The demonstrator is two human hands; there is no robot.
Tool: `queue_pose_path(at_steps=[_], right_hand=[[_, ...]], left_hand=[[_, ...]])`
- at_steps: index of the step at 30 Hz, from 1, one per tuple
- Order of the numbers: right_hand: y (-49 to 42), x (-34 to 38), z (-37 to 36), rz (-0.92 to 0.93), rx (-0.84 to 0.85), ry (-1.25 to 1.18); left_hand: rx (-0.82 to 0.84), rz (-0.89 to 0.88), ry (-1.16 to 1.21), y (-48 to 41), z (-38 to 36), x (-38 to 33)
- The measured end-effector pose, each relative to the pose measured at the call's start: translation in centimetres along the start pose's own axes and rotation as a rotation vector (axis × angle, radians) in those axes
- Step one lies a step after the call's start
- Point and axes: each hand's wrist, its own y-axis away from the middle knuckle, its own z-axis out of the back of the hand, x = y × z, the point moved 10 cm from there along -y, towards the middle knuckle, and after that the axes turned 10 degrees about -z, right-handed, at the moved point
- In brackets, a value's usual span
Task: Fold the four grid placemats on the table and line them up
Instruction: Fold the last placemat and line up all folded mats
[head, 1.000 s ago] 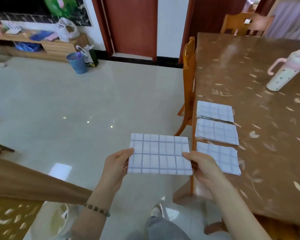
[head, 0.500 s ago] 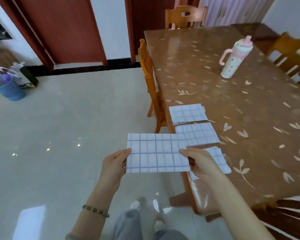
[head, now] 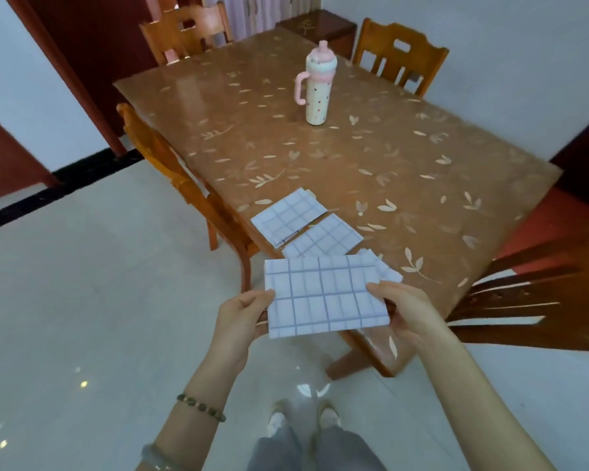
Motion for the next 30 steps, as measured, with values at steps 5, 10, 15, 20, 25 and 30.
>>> queue_pose_path(at_steps=[5, 10, 15, 20, 25, 30], right_hand=[[-0.5, 0.7, 5.5, 0.019, -0.115, -0.042], [-0.7, 2.6, 9.7, 0.033, -0.18, 0.015], [-1.8, 4.9, 12.4, 0.074, -0.173, 0.13], [-5.2, 5.9, 14.8, 0.055, -0.119, 0.352], [-9.3, 5.0, 16.4, -0.002, -0.047, 0.581], [-11.9, 4.6, 15.6, 0.091, -0.164, 0.839]], left_hand=[[0.106, 0.035, -0.021, -0.9, -4.9, 1.5], [0.175, 0.068, -0.032, -1.1, -9.4, 3.1], [0.218, 0.127, -0.043, -0.9, -12.8, 5.8], [0.229, 0.216, -0.094, 0.2, -15.3, 9.8], [0.186, 0.353, -0.246, 1.6, -16.4, 16.1], [0.114, 0.369, -0.422, 1.4, -16.2, 19.2]])
